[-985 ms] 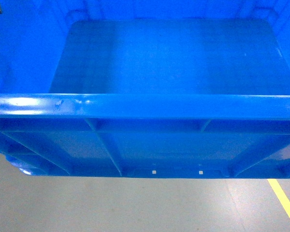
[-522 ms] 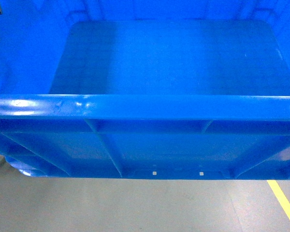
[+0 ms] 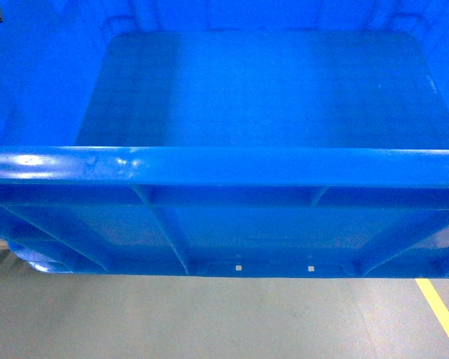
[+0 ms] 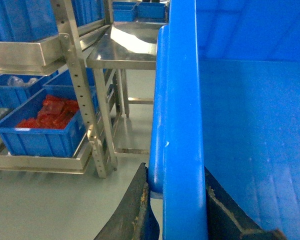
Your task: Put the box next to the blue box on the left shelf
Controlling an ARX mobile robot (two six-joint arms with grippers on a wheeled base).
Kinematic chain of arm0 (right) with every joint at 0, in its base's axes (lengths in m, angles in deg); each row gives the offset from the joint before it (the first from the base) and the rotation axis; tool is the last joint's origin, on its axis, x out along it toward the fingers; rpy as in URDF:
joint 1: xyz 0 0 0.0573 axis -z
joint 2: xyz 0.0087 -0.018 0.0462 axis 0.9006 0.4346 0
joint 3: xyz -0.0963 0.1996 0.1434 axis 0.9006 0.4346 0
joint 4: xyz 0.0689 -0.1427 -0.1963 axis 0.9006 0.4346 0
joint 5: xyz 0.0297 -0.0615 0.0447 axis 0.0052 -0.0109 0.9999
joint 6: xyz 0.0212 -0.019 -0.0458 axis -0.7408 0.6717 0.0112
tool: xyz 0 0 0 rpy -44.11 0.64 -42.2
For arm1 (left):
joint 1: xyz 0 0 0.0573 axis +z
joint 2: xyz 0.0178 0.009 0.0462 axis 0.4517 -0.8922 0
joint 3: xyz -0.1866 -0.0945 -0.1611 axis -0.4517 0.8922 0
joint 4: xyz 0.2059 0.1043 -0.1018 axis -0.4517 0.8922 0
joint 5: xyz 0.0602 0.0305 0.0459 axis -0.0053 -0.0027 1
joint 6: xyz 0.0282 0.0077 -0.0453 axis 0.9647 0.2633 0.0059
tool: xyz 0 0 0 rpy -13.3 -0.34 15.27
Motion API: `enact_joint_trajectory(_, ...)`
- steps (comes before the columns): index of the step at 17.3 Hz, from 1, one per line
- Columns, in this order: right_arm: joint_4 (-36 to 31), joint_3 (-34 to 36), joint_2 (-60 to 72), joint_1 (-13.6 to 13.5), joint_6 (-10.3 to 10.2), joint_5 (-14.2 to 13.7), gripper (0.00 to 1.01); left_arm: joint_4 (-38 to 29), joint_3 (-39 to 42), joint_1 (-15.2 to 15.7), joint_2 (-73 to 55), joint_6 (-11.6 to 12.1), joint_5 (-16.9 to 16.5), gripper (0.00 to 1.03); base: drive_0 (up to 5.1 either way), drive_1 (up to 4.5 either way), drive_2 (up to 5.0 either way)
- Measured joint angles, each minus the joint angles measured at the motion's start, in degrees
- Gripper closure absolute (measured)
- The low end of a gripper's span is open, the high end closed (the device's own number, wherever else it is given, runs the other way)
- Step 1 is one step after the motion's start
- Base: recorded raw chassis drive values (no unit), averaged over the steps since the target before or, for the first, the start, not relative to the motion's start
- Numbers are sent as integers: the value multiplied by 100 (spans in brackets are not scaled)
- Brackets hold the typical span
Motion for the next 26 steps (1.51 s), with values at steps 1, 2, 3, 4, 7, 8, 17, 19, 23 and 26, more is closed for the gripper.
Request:
enact_joint_trajectory(1,9,0,0,2,0,-4,86,-4,0,-2,0,0,0,85,2,418,-415)
enact_joint_trajectory(2,-11,0,0,7,0,-9,86,-4,0,-2,0,-2,-20,85,-12,405,-428)
enact_joint_trajectory(3,-26,0,-2,-7,2,-2,86,4,2,0,0,-7,-9,85,-12,405,-428)
enact_joint_trajectory(4,-9,0,0,-4,2,-4,86,-20,2,0,0,-2,-2,85,-4,412,-421)
enact_joint_trajectory(7,0,0,0,0,0,-4,86,-2,2,0,0,-2,-4,85,-2,412,-415)
enact_joint_trajectory(8,-9,0,0,0,0,-4,86,2,2,0,0,-2,-2,85,3,411,-405)
enact_joint_trajectory(17,-13,0,0,7,2,-9,86,-26,2,-2,-17,-15,-13,85,-174,346,-197)
enact_joint_trajectory(19,-9,0,0,4,2,-7,86,-4,2,-2,-17,-13,-11,85,-502,243,243)
enact_joint_trajectory(23,-13,0,0,4,2,-7,86,-2,2,-2,-17,-15,-11,85,-482,263,263)
enact_joint_trajectory(26,-24,0,-2,4,2,-9,86,2,2,-2,-17,-17,-9,85,-508,233,233)
